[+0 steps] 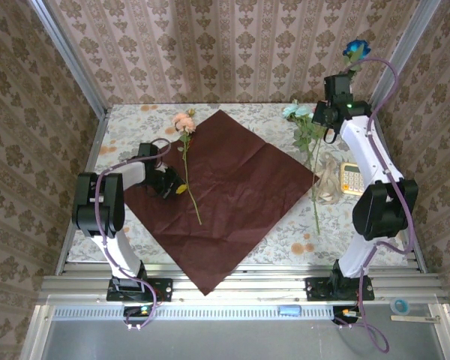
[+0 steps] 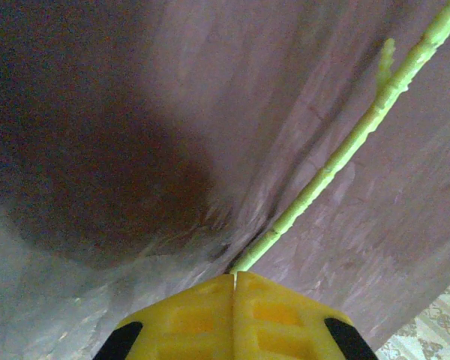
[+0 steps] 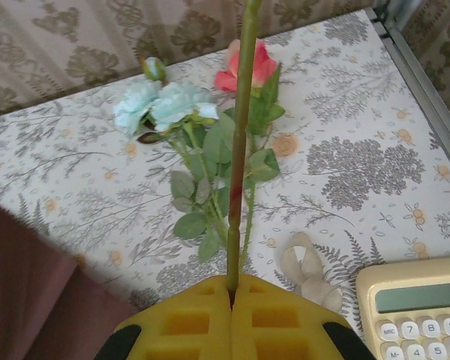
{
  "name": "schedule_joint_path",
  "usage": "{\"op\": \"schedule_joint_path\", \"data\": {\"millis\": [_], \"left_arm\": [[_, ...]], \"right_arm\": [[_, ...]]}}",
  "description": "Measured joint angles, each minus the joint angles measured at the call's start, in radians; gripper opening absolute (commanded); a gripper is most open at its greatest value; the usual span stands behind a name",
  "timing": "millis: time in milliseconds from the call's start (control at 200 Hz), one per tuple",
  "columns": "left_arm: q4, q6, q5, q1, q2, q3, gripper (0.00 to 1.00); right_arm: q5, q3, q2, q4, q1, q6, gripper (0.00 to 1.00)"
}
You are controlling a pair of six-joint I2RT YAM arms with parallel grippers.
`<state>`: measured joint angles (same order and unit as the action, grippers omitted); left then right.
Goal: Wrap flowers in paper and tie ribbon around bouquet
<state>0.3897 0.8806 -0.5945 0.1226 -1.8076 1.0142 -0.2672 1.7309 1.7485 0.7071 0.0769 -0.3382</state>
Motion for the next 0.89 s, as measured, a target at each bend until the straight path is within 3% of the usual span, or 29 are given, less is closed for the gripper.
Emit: {"op": "schedule_joint_path", "data": {"millis": [165, 335, 505, 655, 780, 895], "left_arm": [[0.000, -0.003, 0.005, 0.000, 0.000, -0.008, 0.00], [-0.001, -0.004, 0.008, 0.001, 0.000, -0.017, 0.00], [-0.001, -0.011, 0.015, 0.010, 0.000, -0.021, 0.00], [-0.004, -0.012, 0.018, 0.022, 0.000, -0.026, 0.00], [-0.009, -0.012, 0.018, 0.032, 0.000, -0.039, 0.00], [-0.016, -0.012, 0.016, 0.034, 0.000, -0.043, 0.00]], "right_arm": [[0.028, -0.009, -0.042, -0.012, 0.060, -0.002, 0.00], [0.174, -0.014, -0.014, -0.081, 0.192, -0.089, 0.00], [0.347, 0.034, 0.193, -0.185, 0.379, -0.213, 0.00], [0.450, 0.201, 0.464, -0.187, 0.480, -0.290, 0.00], [0.503, 0.355, 0.631, -0.139, 0.506, -0.336, 0.38], [0.515, 0.430, 0.685, -0.074, 0.499, -0.334, 0.53]]}}
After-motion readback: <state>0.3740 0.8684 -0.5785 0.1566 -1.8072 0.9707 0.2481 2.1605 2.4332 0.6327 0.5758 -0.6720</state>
